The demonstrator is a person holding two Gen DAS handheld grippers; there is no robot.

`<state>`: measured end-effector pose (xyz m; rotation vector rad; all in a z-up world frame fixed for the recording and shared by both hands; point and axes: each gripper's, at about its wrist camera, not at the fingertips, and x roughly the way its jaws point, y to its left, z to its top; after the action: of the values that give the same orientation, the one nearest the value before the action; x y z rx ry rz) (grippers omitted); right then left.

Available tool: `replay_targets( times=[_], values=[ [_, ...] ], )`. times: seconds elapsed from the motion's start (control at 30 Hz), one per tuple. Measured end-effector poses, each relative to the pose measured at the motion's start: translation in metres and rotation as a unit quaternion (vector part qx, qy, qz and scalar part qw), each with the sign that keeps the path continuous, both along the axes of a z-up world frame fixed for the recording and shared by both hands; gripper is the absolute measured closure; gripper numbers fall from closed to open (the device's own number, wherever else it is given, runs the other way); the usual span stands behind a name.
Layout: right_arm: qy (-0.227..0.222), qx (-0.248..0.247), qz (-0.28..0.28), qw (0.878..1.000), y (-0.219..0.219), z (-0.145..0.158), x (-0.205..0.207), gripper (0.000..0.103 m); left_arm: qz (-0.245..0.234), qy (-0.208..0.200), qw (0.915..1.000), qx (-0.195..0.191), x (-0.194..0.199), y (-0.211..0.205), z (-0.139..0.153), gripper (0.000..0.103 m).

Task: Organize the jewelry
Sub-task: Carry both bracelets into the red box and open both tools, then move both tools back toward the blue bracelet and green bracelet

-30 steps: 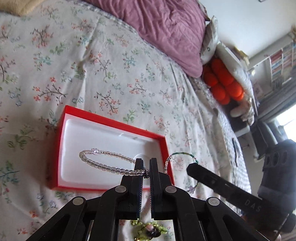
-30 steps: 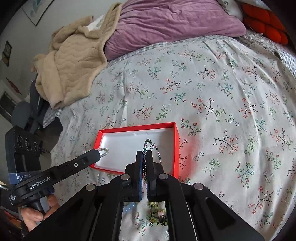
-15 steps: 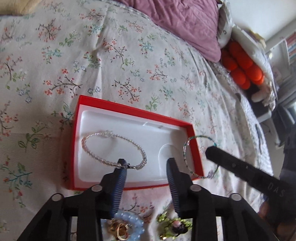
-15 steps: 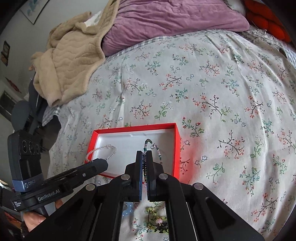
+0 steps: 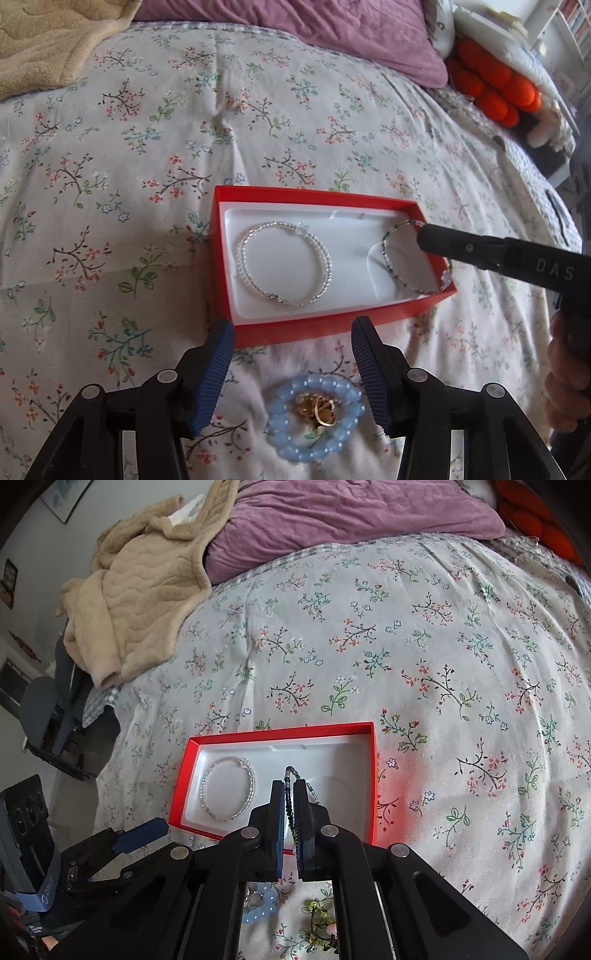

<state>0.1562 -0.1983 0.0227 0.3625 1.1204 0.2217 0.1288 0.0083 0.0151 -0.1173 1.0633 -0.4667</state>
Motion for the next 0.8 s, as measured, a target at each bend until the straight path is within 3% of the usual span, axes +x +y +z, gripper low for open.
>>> replay_targets(
  times=[0.03,0.1,0.17,0.43,0.57,0.8],
  values=[
    [0.003,0.002,0.001,1.0,0.0,0.0,0.0,0.092,0.0,-0.001,1.0,0.003,-0.001,0.001,0.0,0.044],
    [0.007,0.001,0.001,1.0,-0.002,0.0,-0.002,0.073,-0.002,-0.002,1.0,0.008,-0.003,0.002,0.0,0.042],
    [0.004,0.001,0.002,1.0,-0.004,0.003,-0.005,0.066,-0.002,-0.004,0.9999,0.012,-0.004,0.0,0.0,0.038],
    [-0.007,-0.008,0.003,1.0,-0.013,0.019,-0.022,0.062,-0.004,-0.01,0.9987,0.05,-0.017,-0.002,0.0,0.028],
    [-0.007,-0.021,0.001,1.0,-0.017,0.023,-0.033,0.046,-0.002,-0.009,0.9979,0.064,-0.025,-0.001,0.001,0.023],
    [0.002,-0.054,-0.014,0.998,-0.028,0.025,-0.054,0.037,0.004,-0.009,0.9954,0.095,-0.039,-0.002,-0.001,0.017]
  ],
)
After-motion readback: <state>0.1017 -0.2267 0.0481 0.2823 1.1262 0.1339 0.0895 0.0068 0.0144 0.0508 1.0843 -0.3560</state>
